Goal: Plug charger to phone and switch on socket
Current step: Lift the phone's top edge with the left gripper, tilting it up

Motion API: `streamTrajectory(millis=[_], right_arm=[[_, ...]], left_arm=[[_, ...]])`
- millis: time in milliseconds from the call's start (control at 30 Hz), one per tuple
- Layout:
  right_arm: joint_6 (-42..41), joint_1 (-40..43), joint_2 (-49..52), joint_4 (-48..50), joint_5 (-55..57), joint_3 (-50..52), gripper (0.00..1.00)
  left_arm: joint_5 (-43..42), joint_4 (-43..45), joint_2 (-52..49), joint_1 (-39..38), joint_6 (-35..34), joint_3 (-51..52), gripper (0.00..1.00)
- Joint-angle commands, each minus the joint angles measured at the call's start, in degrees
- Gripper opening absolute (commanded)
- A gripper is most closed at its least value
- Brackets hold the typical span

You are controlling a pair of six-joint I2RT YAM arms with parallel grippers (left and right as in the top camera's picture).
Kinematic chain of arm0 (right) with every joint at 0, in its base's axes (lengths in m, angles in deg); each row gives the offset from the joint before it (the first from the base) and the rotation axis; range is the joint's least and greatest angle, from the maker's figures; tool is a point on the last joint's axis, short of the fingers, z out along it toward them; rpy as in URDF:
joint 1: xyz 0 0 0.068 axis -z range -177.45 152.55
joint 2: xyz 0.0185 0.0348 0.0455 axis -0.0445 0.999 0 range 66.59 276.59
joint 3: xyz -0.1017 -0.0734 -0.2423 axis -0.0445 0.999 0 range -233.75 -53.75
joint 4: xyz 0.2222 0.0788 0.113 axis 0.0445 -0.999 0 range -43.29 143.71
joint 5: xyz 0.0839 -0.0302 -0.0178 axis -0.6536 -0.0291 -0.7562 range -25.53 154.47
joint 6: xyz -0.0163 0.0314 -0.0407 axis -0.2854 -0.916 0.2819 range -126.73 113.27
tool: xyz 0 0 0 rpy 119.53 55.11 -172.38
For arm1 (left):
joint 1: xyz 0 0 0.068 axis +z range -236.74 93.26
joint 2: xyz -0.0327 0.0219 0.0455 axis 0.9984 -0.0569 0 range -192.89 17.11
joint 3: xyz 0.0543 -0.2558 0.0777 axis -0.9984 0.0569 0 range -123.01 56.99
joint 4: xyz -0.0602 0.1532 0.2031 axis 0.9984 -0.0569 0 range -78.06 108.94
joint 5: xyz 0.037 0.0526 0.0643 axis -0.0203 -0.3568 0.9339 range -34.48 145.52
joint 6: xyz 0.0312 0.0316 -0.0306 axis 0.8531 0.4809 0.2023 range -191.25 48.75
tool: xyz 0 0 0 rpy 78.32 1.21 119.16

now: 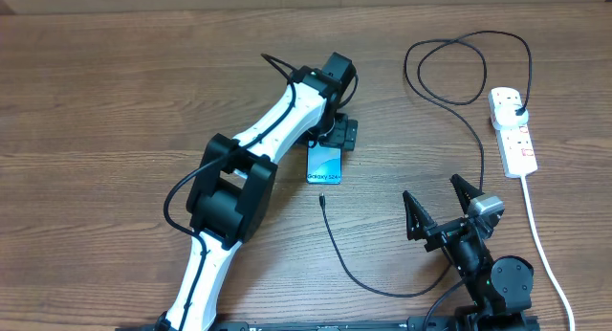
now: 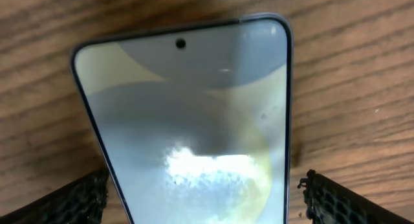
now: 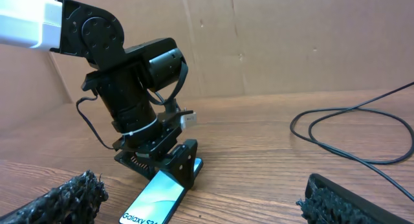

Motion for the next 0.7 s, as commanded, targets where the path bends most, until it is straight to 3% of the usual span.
streamTrajectory(millis=[0, 267, 367, 467, 667], right_arm=[[0.2, -0.1, -0.5, 0.3, 0.3, 0.6, 1.00], [0.2, -0.1, -0.5, 0.3, 0.3, 0.6, 1.00], [0.2, -0.1, -0.5, 0.3, 0.3, 0.6, 1.00], [0.2, -0.1, -0.5, 0.3, 0.3, 0.6, 1.00], [0.2, -0.1, -0.5, 0.3, 0.3, 0.6, 1.00]], left_arm=[[-2.7, -1.0, -4.6, -1.2, -0.7, 2.2, 1.00], [-2.5, 0.2, -4.6, -1.5, -2.5, 3.9, 1.00], [0.6, 0.1, -4.6, -1.5, -7.6, 5.4, 1.00], [0.6, 0.5, -4.6, -1.5, -8.5, 6.6, 0.85], [2.2, 0.5, -4.6, -1.5, -10.2, 8.5, 0.82]])
